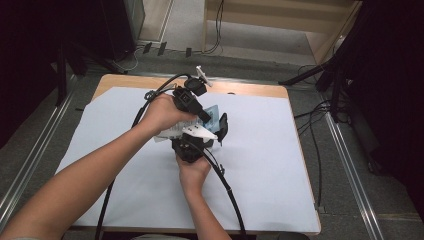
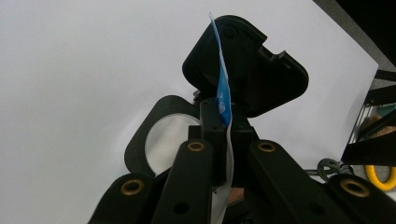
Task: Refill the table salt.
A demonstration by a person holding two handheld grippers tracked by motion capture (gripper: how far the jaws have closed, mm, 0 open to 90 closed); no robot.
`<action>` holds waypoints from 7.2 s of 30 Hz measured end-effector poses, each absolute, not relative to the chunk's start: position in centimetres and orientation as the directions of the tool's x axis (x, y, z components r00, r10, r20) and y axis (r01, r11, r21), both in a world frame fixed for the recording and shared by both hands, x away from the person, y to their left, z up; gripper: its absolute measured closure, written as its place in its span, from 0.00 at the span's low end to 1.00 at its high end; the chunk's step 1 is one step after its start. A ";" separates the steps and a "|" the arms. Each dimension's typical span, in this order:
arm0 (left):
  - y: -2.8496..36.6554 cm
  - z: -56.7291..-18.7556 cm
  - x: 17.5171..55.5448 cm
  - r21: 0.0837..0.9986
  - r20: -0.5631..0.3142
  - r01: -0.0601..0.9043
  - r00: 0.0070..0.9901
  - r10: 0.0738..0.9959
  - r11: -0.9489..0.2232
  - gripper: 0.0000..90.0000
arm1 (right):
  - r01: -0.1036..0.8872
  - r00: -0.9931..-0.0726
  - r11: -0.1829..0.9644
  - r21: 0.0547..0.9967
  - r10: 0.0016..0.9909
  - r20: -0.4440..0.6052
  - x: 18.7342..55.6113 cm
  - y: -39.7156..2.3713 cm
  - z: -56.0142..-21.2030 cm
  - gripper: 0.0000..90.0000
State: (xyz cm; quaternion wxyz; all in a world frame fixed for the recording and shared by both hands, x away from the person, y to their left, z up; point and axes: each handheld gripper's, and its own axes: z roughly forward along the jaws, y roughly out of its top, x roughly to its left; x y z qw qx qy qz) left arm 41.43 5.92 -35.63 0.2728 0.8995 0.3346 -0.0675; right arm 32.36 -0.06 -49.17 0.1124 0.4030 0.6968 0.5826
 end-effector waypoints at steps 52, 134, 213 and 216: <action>6.6 -34.7 41.2 0.487 -0.337 0.646 0.760 0.556 -0.587 1.00 | 0.396 -0.657 0.046 0.917 0.712 0.248 32.5 0.3 -49.6 1.00; 6.4 -34.7 41.1 0.509 -0.364 0.648 0.759 0.540 -0.567 1.00 | 0.399 -0.658 0.058 0.915 0.713 0.242 32.5 0.3 -49.7 1.00; 5.8 -35.4 41.6 0.487 -0.350 0.653 0.754 0.556 -0.580 1.00 | 0.406 -0.662 0.043 0.913 0.702 0.262 32.2 0.5 -49.3 1.00; 5.8 -35.4 41.6 0.488 -0.351 0.654 0.753 0.556 -0.577 1.00 | 0.407 -0.663 0.047 0.912 0.703 0.259 32.2 0.5 -49.3 1.00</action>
